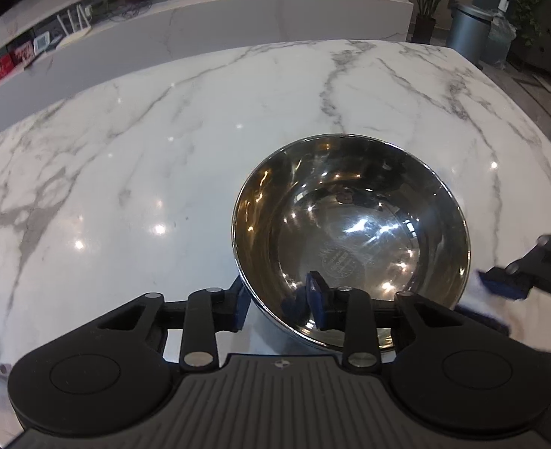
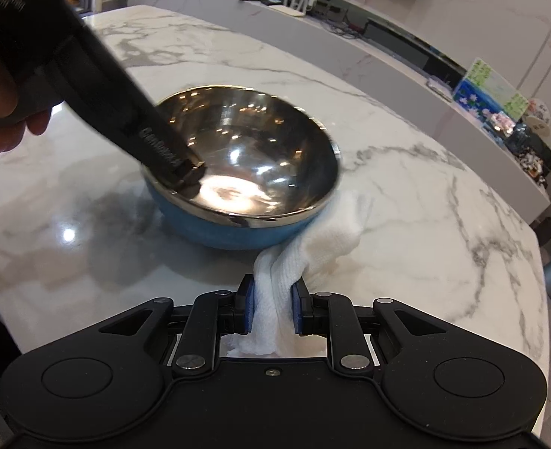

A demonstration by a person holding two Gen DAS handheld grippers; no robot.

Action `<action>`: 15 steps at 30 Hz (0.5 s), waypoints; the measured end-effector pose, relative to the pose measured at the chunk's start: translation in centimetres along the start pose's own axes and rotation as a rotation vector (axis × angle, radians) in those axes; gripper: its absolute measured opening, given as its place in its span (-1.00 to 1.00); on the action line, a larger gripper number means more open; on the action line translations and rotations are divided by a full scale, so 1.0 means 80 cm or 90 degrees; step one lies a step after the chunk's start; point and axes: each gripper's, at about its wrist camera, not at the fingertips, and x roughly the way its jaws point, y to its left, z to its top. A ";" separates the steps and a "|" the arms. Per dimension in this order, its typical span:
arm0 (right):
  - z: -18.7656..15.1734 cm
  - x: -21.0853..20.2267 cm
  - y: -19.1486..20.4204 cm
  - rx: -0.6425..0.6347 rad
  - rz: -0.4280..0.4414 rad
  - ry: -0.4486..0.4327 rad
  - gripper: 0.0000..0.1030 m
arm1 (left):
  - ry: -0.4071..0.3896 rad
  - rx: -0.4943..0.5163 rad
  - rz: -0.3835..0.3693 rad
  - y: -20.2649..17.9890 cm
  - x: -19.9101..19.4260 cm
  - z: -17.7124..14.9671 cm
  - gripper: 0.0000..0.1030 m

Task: Clean bowl
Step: 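Keep wiping the blue outer wall with the right tool while the left tool tilts the bowl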

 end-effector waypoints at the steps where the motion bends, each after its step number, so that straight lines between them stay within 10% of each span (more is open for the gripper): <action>1: 0.000 -0.002 -0.004 0.006 -0.010 -0.005 -0.66 | -0.005 0.005 0.000 0.000 0.000 0.001 -0.47; 15: -0.003 -0.021 -0.026 0.042 -0.051 -0.074 -0.66 | -0.142 0.056 -0.045 0.001 -0.004 -0.019 -0.66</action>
